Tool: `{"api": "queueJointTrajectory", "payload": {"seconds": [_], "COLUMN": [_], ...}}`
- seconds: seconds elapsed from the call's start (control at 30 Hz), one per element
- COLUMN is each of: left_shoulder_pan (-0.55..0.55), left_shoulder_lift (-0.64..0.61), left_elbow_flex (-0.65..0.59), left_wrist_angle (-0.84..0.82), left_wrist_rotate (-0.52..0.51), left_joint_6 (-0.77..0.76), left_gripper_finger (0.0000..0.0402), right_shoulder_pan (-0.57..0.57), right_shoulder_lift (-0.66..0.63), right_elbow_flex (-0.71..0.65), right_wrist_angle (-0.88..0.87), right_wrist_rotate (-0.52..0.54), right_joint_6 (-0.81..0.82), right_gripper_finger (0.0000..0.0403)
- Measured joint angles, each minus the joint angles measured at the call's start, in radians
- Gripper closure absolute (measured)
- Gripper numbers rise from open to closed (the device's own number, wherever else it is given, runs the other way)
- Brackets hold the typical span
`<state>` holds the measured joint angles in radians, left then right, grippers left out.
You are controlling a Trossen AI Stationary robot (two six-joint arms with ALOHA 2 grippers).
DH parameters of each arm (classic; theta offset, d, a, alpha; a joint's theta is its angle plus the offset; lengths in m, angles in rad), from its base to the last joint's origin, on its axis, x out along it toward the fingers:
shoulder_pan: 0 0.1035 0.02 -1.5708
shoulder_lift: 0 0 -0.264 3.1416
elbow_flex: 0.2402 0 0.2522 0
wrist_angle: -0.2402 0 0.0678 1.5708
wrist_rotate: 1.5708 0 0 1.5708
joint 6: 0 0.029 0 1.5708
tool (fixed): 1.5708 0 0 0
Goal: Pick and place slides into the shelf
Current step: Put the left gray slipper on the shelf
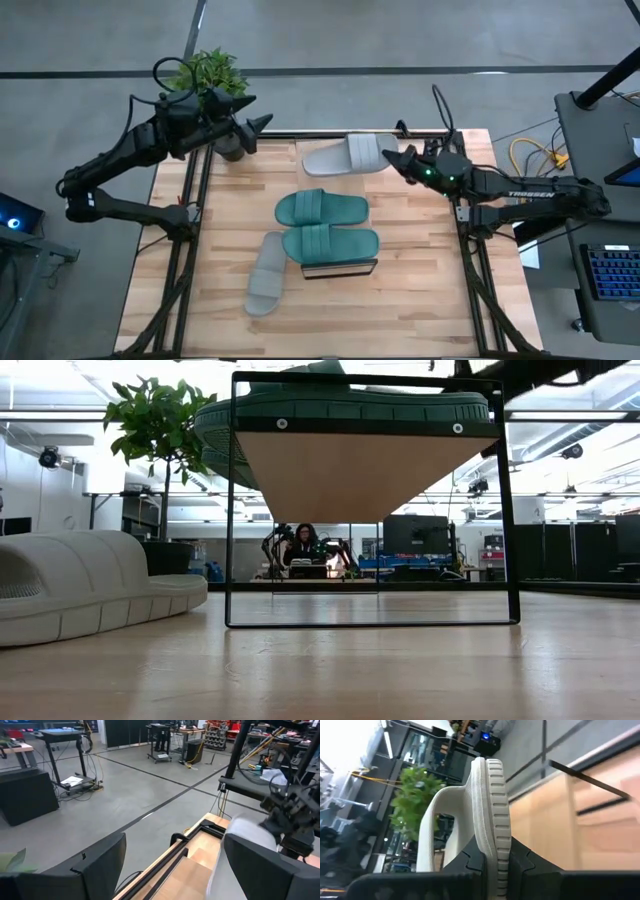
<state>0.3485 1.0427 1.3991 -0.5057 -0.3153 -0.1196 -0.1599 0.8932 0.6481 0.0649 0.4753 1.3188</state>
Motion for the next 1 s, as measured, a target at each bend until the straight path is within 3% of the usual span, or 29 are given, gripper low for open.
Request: {"api": "queueJointTrajectory", "payload": {"seconds": [0.37,0.7,1.0], "left_shoulder_pan": [0.000,0.000,0.000], "left_shoulder_lift": [0.012,-0.012,-0.052], "left_elbow_flex": [0.000,0.002,0.001], "left_wrist_angle": [-0.003,-0.006,-0.009], "left_wrist_rotate": [-0.008,-0.038,-0.040], "left_joint_6": [0.056,0.110,0.153], "left_gripper_finger": [0.0080,0.0080,0.0080], "right_shoulder_pan": [0.014,0.034,0.078], "right_shoulder_lift": [0.034,0.210,0.334], "right_elbow_flex": [-0.095,-0.095,-0.095], "right_wrist_angle": [0.092,0.265,0.275], "right_wrist_rotate": [0.095,0.099,0.134], "right_joint_6": [0.124,0.165,0.262], "right_gripper_finger": [0.0380,0.0381,0.0381]}}
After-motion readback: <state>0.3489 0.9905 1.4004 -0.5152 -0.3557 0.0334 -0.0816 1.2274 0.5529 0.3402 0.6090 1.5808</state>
